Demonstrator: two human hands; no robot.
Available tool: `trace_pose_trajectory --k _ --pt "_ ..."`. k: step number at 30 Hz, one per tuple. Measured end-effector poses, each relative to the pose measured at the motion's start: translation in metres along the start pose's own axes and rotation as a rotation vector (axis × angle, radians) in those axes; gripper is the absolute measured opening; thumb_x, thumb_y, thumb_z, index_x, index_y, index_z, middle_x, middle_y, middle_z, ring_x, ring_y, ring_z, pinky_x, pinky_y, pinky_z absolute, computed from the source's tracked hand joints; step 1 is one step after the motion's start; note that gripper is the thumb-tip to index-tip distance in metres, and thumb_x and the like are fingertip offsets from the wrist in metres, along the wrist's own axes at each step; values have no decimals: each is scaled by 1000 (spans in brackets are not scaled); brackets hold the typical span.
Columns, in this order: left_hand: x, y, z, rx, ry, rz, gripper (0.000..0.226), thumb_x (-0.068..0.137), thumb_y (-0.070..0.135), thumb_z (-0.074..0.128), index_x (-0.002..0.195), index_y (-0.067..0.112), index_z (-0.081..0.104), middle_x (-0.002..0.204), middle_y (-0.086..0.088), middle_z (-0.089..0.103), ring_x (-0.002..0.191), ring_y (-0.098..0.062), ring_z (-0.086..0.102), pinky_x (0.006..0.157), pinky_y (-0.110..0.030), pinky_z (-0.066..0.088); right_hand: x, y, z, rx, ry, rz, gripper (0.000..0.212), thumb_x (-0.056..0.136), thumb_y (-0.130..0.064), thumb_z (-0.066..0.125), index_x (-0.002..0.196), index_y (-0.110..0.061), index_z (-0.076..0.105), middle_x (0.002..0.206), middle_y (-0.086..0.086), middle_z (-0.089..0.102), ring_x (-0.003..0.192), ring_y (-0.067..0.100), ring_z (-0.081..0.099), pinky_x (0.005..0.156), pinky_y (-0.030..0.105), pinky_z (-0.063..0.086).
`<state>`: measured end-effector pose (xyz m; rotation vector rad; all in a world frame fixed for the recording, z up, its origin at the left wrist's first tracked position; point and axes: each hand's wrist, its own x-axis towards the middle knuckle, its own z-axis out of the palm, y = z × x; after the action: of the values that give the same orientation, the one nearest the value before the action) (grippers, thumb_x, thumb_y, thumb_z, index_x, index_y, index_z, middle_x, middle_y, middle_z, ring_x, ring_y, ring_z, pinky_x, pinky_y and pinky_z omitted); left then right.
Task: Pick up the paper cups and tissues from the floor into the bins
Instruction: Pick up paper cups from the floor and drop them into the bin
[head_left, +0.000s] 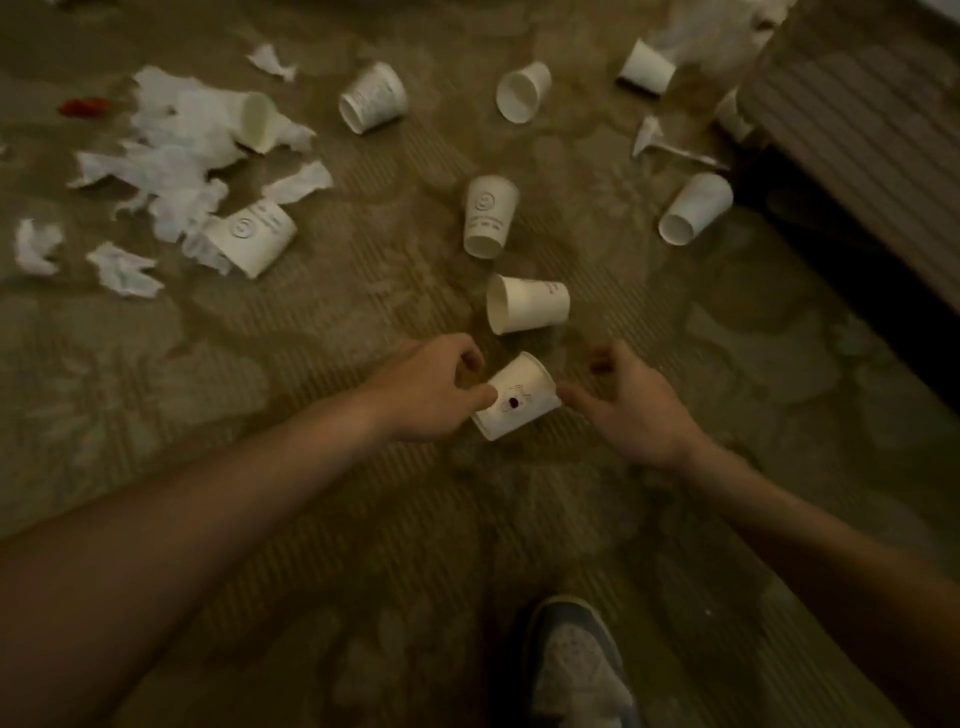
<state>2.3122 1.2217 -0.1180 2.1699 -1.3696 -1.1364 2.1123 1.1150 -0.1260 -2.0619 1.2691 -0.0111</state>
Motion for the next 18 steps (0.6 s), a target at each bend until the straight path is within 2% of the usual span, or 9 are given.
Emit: trace_pose_trajectory --k 2,4,6,9,13,18 --pt "26 10 25 -18 3 -12 50 90 45 65 134 25 50 129 1 54 117 -18 53 94 -35 48 12 25 5 17 -17 54 58 91 -43 61 140 -21 40 134 1 52 106 9 51 79 24 45" --pt "46 17 47 -24 -6 -33 59 89 44 66 140 24 45 138 -1 49 124 -20 48 95 -33 44 17 45 14 75 -59 145 54 92 -43 60 139 -22 42 129 -1 55 104 11 56 76 26 51" --pt "58 20 60 -56 -13 -77 67 86 45 70 142 25 41 141 -1 46 129 -21 45 99 -35 43 19 54 25 160 -134 157 37 93 -40 59 126 -26 51 118 -6 59 97 8 60 75 28 55" --pt "75 24 66 -138 7 -117 86 75 48 79 146 27 35 145 -1 43 132 -22 43 104 -40 43 33 55 24 193 -157 55 5 95 -34 56 99 -34 59 102 -12 63 86 1 60 66 16 47" --pt "75 24 98 -70 -49 -181 102 68 42 85 150 34 24 146 0 41 132 -24 42 106 -45 41 32 69 28 208 -230 -11 13 97 -31 54 88 -41 58 88 -20 62 80 -3 60 64 14 44" --pt "84 21 104 -45 63 -123 104 73 36 82 151 36 13 146 -1 41 133 -24 41 104 -43 43 51 67 21 156 -252 -96 11 96 -32 52 93 -42 58 94 -17 61 82 -2 59 69 17 46"
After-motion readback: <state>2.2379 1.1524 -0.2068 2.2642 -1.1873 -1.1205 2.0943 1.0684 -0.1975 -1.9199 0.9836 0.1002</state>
